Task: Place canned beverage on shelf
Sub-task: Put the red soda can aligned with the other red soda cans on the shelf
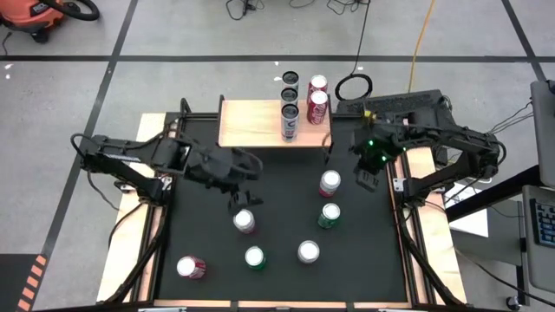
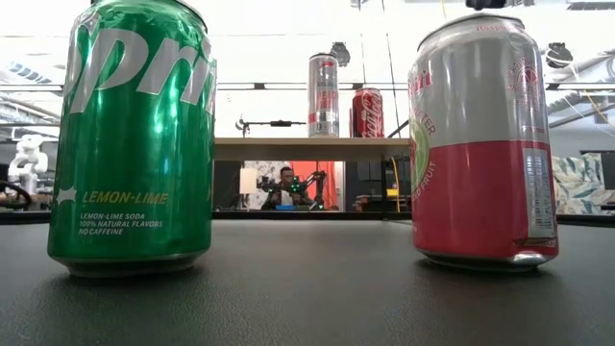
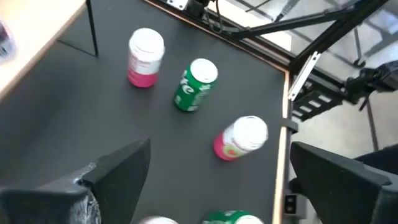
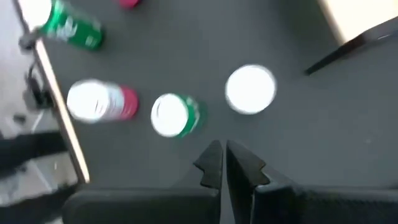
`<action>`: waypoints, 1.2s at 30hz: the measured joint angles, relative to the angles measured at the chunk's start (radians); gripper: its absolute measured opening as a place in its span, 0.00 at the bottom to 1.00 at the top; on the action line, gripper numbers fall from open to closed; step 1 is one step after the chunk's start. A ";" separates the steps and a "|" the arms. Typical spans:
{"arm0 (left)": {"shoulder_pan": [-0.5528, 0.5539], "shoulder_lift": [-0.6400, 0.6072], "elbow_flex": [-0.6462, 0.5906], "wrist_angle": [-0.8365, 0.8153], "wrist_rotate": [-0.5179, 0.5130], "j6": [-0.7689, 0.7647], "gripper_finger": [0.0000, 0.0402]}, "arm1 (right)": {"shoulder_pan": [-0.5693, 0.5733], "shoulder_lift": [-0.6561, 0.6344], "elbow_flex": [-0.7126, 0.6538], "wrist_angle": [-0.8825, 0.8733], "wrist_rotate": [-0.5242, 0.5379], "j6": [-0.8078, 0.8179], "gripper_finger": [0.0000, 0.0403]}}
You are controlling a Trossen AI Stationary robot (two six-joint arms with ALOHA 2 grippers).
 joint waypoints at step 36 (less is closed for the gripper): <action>-0.475 0.092 0.000 -0.485 0.004 -0.797 0.96 | 0.126 -0.238 -0.188 0.122 0.075 0.166 0.00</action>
